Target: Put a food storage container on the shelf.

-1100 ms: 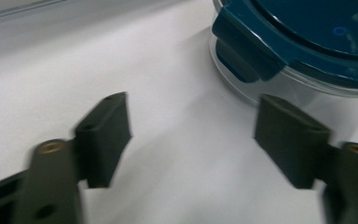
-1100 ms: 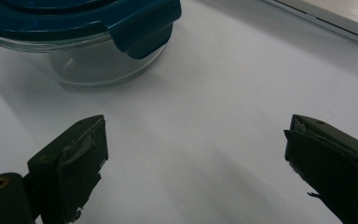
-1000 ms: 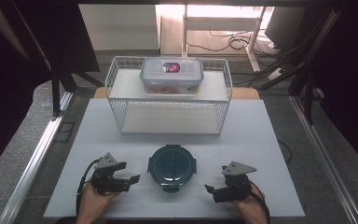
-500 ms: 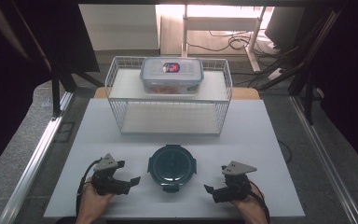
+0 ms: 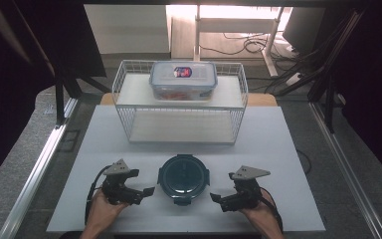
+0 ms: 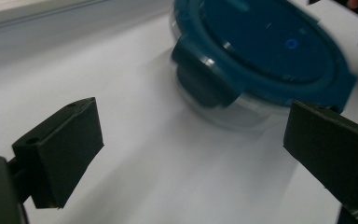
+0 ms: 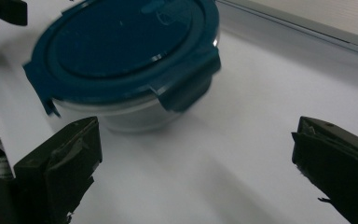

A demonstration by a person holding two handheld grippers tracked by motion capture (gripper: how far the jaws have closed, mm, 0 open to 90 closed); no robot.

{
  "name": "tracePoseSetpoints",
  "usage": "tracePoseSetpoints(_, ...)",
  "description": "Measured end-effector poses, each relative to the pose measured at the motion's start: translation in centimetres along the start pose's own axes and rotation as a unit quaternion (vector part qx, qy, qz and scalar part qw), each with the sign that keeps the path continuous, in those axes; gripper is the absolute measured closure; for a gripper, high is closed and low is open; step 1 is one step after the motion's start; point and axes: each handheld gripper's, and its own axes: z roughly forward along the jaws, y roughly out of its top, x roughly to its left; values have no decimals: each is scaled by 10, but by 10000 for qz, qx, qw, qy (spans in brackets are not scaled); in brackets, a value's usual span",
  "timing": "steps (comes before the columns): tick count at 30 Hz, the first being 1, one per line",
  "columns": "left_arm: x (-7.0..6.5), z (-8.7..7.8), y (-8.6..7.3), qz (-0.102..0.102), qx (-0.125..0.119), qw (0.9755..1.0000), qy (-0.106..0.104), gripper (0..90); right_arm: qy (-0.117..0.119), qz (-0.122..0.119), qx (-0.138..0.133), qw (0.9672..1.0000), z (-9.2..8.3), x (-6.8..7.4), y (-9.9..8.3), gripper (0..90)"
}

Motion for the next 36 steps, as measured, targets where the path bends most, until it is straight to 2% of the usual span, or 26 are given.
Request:
tracePoseSetpoints(3,-1,5,10,50,55,9999,-95,44,126,215,106,9996,7,2,11,3)
tracePoseSetpoints(8,0,19,22,68,279,9994,-211,38,349,335,336,9983,19,4,23,3)
tracePoseSetpoints(12,4,35,30,-49,457,9979,-465,32,564,465,617,9954,39,2,34,7)
tracePoseSetpoints(13,4,35,30,-49,457,9979,-465,31,564,465,617,9954,39,2,34,7)
tracePoseSetpoints(17,5,45,31,-74,628,9964,-572,31,727,653,767,9923,50,-3,37,20)
tracePoseSetpoints(20,9,47,27,-242,645,9939,-861,39,983,823,865,9880,56,-7,35,31)
tracePoseSetpoints(22,11,48,26,-337,664,9910,-1113,84,1120,921,900,9853,57,-8,34,58)
tracePoseSetpoints(23,10,49,26,-363,680,9888,-1278,122,1168,959,906,9844,56,-8,33,77)
tracePoseSetpoints(24,9,50,26,-381,707,9881,-1313,157,1220,971,901,9837,56,-9,33,105)
tracePoseSetpoints(27,9,48,25,-440,689,9880,-1309,162,1223,954,903,9838,55,-8,34,117)
tracePoseSetpoints(30,12,41,22,-444,598,9874,-1398,233,1249,953,835,9841,51,-9,33,161)
tracePoseSetpoints(33,13,33,17,-557,470,9861,-1495,348,1361,1180,661,9814,45,-13,31,259)
tracePoseSetpoints(36,11,28,11,-719,442,9844,-1543,399,1431,1264,549,9801,39,-15,30,325)
